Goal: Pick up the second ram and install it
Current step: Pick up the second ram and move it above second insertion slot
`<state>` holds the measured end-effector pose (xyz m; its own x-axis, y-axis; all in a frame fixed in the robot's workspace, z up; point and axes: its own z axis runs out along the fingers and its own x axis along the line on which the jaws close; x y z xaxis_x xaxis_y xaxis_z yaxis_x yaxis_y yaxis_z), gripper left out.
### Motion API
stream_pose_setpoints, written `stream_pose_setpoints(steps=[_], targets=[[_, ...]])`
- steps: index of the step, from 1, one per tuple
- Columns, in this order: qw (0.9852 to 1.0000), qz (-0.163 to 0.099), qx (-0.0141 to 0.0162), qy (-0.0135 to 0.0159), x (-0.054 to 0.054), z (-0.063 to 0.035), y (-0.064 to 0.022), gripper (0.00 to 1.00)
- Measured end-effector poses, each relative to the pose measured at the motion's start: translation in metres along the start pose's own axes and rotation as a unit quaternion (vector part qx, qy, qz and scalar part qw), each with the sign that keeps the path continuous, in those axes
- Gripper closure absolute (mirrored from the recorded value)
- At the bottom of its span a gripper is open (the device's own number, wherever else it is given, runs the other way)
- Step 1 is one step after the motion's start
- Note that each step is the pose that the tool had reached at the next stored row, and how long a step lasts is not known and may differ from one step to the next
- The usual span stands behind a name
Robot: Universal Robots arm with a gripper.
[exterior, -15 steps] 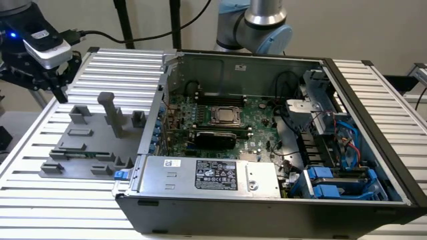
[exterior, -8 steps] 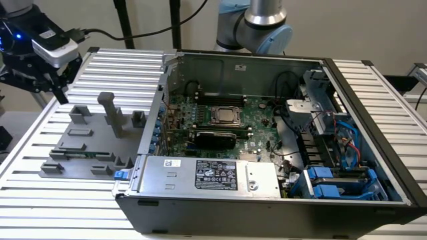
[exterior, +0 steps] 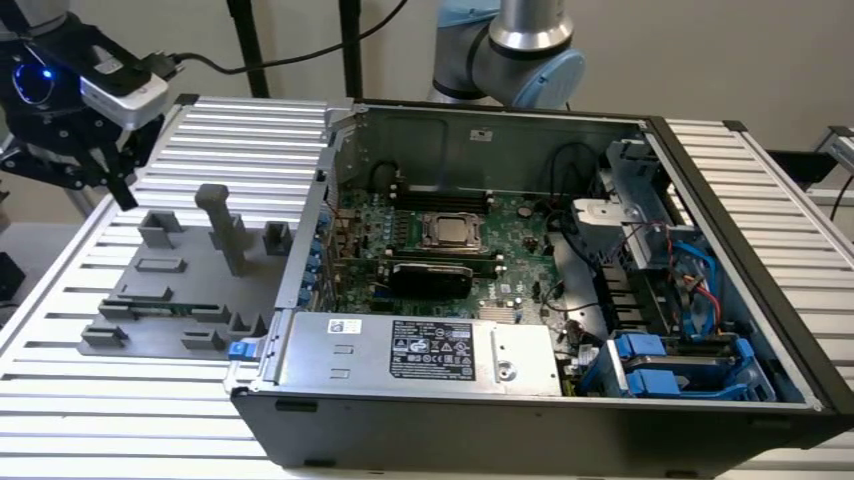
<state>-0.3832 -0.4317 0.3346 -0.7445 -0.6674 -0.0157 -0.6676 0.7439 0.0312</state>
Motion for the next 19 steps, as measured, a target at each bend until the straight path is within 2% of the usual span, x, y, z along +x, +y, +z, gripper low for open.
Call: stream_pose_setpoints(steps=[5,10,15,19], targets=[[0.9990,-0.044,-0.0010,0.0046,0.0000,0.0014,0.0000,0.89],[0.9960,-0.089,-0.0026,0.0091,0.0000,0.0028,-0.0001,0.89],[0.9909,-0.134,-0.0040,0.0122,0.0001,0.0044,-0.0001,0.89],[0.9854,-0.170,-0.0045,0.0142,0.0001,0.0059,-0.0003,0.89]])
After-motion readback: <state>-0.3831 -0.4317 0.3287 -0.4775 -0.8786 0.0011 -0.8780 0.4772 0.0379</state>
